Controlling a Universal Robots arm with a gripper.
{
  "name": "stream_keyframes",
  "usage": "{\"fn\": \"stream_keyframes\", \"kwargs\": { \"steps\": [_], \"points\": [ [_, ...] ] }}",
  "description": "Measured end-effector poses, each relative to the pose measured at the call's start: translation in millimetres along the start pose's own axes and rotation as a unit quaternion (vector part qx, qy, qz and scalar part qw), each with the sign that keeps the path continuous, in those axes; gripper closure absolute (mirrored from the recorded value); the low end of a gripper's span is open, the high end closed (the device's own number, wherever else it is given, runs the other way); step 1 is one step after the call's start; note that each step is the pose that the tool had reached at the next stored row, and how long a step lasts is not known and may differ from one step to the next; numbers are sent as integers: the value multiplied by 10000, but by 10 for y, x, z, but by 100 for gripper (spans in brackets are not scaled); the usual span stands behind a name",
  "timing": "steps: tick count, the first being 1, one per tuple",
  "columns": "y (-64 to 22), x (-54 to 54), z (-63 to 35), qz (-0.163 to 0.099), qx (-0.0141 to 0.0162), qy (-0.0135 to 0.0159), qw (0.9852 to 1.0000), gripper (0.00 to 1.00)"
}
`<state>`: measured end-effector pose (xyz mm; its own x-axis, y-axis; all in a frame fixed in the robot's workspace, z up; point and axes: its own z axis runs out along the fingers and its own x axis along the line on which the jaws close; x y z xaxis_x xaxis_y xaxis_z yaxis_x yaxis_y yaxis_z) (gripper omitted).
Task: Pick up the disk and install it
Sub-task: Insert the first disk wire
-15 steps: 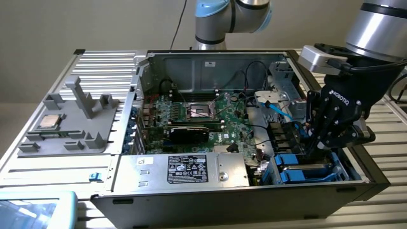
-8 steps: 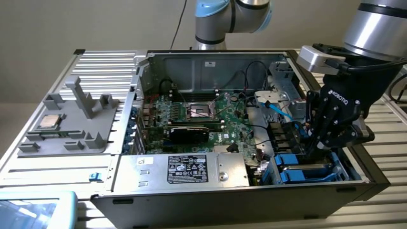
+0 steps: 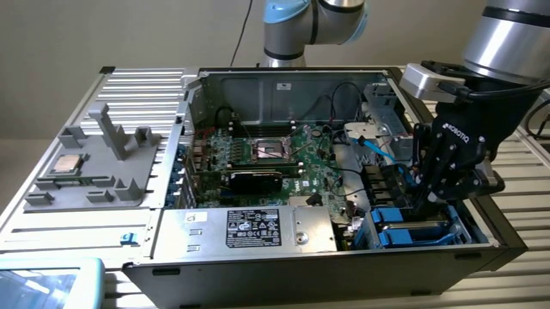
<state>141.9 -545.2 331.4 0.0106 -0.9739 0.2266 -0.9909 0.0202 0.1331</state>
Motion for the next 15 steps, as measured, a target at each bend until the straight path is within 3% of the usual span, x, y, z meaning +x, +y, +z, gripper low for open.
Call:
{"fn": "stream_keyframes", "kwargs": {
  "steps": [10, 15],
  "points": [
    [0, -28, 9, 13, 6, 25, 10000, 84],
    [0, -17, 12, 61, -5, 22, 10000, 84]
  ]
}}
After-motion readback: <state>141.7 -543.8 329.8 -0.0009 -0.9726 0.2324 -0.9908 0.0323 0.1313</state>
